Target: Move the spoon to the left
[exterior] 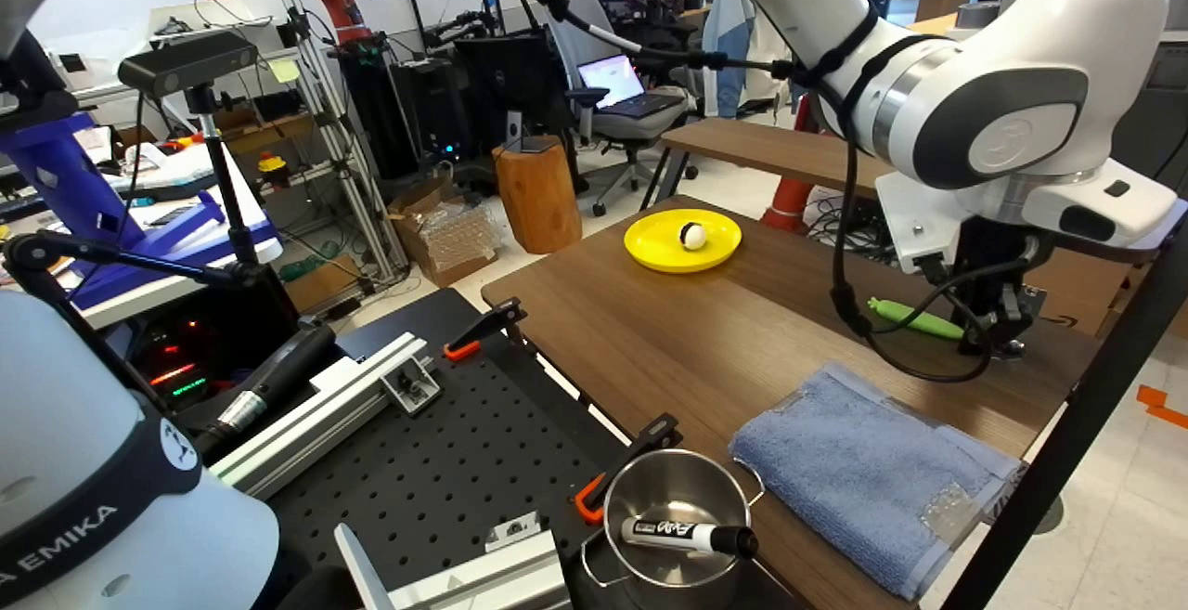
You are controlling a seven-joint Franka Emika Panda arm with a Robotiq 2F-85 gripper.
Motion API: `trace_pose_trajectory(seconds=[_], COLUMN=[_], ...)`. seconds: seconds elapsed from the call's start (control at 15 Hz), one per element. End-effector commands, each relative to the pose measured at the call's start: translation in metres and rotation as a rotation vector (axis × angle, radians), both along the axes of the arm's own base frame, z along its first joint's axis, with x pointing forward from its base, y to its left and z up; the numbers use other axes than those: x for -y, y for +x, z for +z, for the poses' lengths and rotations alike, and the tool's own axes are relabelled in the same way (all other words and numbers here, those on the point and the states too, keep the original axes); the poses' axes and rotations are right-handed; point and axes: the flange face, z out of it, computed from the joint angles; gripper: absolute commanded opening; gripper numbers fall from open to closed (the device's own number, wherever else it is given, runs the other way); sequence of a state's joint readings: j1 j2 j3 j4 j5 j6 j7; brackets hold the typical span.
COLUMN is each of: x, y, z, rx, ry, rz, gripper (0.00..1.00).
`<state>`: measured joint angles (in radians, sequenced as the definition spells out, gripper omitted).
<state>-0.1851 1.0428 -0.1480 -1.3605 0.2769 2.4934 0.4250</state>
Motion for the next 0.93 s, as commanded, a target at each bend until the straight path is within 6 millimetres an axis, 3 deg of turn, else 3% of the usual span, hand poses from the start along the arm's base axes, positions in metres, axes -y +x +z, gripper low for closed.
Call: trace_pose_trajectory(seconds=[0.0,0.13,0.47,0.87], x=[-0.001,-0.001,-0.002,-0.008], y=[0.007,0.007,0.002,-0.015], z=[-0.002,-0.001,0.006,0.030], rx=[-0.012,-0.012,-0.007,0.005], ry=[-0.027,-0.030,-0.018,-0.008], rz=[-0.003,0.001,0.028,0.141], gripper=[0.05,0.00,0.02,0.02])
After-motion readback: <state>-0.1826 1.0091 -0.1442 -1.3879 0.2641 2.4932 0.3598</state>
